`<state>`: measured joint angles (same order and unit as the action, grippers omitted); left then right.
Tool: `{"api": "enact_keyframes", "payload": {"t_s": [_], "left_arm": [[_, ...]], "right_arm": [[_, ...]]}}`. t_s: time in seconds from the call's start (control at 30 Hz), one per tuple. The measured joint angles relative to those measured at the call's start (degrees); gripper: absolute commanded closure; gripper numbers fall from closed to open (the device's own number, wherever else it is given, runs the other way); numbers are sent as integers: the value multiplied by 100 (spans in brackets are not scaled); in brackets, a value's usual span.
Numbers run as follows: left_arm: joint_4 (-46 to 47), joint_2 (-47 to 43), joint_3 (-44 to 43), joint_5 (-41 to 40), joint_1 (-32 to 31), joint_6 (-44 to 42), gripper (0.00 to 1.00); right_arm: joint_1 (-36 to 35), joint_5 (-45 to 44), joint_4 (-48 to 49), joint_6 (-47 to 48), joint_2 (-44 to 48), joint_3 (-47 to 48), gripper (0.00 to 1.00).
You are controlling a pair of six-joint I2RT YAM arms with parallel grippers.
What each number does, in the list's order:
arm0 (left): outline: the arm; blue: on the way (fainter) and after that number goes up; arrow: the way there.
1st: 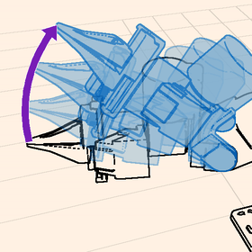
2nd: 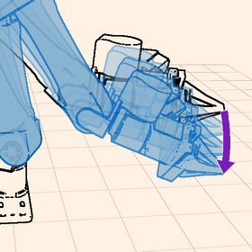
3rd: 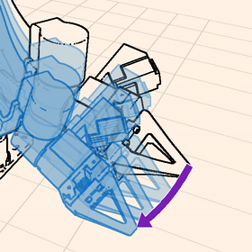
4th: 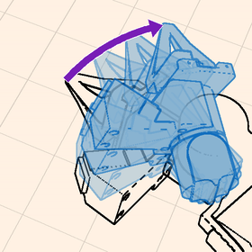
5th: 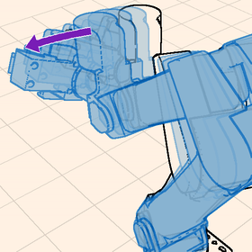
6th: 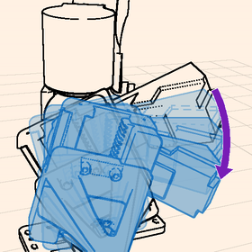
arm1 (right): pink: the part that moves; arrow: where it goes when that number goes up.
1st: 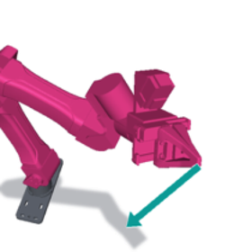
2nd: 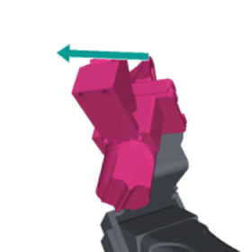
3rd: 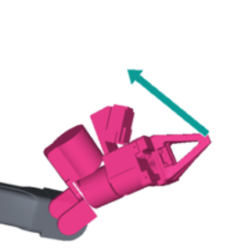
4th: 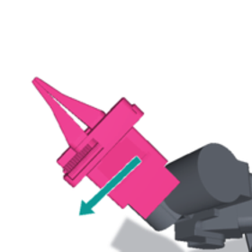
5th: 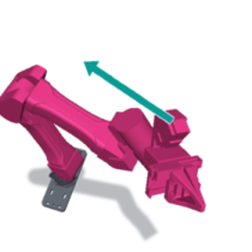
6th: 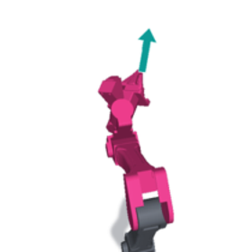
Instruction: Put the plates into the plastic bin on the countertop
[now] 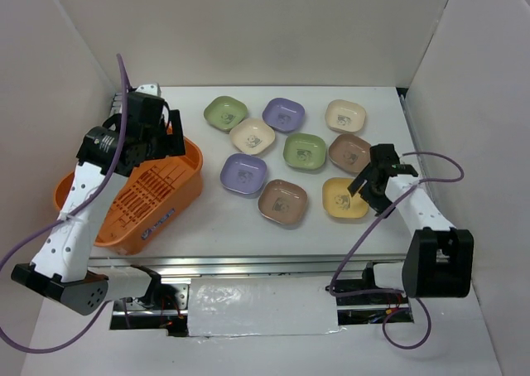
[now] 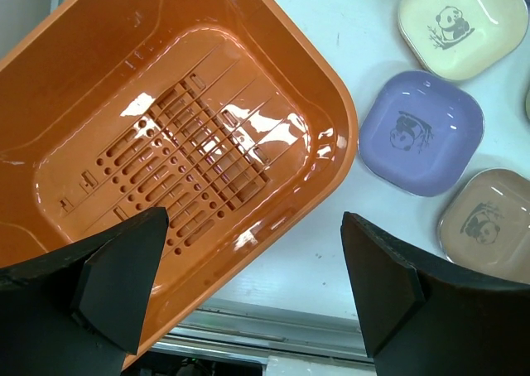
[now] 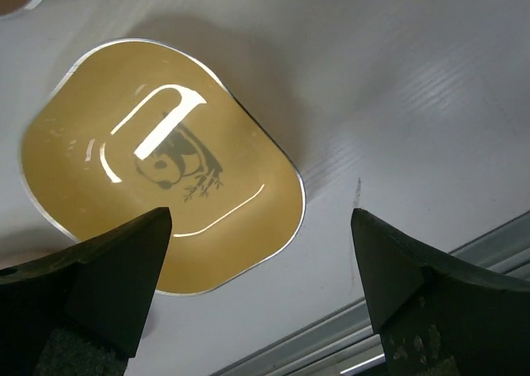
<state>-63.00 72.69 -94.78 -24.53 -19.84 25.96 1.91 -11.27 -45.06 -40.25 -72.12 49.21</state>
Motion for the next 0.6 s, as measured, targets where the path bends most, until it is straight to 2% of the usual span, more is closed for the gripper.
{"api": "enact_keyframes", "payload": {"t_s": [0.17,0.23,0.3,0.33,0.37,0.4,0.57,0.6], "left_arm": [[4,-4,109,111,-20,-37,1],[-4,2,120,153,-26,-37,1],[0,7,120,197,-33,-37,1],[0,9,120,214,-37,-39,1],[2,13,118,236,-42,-39,1],[0,28,118,254,-52,-39,1],[-2,140,101,323,-96,-37,1],[-9,181,74,337,-107,-37,1]], "right_arm": [[61,13,426,-195,-522,-544,16],[90,15,529,-273,-671,-726,28],[116,22,673,-365,-734,-901,46],[127,59,726,-385,-737,-938,65],[138,55,791,-407,-726,-951,72],[155,63,883,-472,-719,-962,88],[197,216,1209,-667,-345,-953,94],[181,210,1191,-686,-284,-960,99]]}}
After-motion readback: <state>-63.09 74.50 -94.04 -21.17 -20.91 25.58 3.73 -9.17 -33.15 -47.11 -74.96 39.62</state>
